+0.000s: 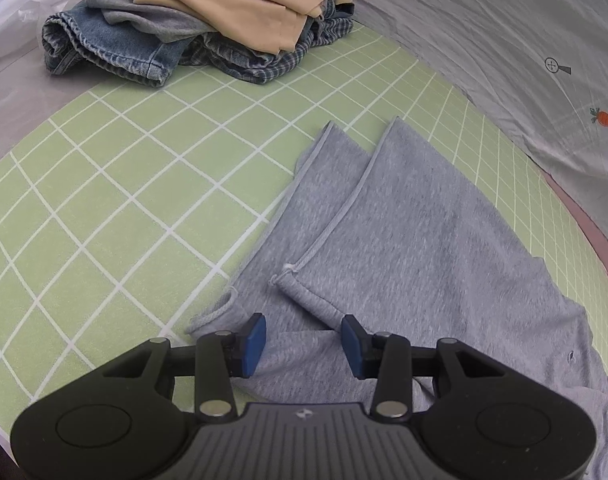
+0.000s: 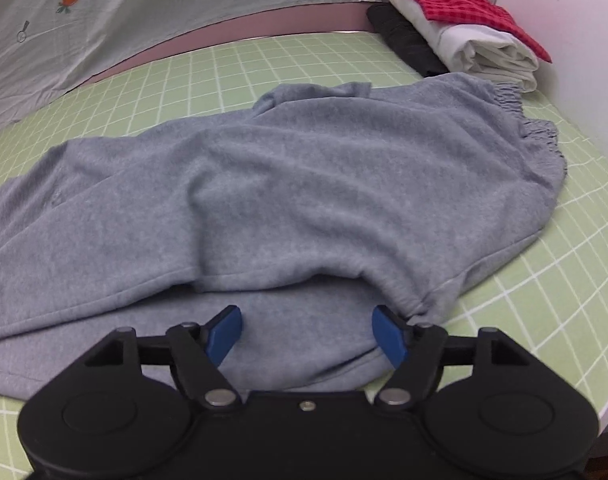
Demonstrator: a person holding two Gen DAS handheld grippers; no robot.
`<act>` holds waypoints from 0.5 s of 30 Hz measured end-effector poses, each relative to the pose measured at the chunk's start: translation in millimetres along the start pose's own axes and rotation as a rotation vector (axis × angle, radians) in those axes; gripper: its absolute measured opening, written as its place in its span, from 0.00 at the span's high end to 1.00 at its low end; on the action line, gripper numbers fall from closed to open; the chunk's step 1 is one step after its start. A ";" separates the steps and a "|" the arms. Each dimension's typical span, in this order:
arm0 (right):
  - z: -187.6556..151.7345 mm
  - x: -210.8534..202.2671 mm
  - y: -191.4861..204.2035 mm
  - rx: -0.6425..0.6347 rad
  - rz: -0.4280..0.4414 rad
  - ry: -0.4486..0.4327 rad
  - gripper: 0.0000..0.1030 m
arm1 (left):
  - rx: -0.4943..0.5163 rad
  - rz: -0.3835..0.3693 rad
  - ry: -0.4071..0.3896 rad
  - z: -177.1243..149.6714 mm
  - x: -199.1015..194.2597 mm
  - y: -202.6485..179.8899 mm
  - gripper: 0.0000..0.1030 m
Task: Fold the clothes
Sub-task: 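Smooth the stacked legs and waistband flat with both open grippers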
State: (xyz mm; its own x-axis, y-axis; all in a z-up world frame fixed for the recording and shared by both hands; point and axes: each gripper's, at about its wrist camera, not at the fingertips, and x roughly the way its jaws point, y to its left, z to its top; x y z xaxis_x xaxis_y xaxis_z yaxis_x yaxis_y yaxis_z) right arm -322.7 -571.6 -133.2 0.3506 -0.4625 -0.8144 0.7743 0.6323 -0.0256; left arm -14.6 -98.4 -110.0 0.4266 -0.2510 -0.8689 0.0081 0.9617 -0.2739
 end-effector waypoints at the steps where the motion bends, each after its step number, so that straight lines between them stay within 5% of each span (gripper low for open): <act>1: 1.4 1.1 -6.9 0.003 -0.017 -0.005 0.29 | 0.022 0.006 -0.006 -1.5 -0.4 -1.6 0.58; 5: 0.6 0.9 -37.5 0.076 -0.102 -0.011 0.46 | 0.096 0.029 -0.026 -5.6 -1.5 -6.5 0.58; 15: -3.4 -3.4 -45.4 0.050 -0.137 -0.020 0.47 | 0.127 0.017 -0.033 -1.3 -0.9 -0.9 0.58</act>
State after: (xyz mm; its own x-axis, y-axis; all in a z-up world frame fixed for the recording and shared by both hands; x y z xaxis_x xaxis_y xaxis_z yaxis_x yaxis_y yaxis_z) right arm -360.8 -596.6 -131.3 0.2501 -0.5547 -0.7936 0.8406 0.5311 -0.1063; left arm -16.2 -99.2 -109.5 0.4574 -0.2324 -0.8584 0.1138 0.9726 -0.2027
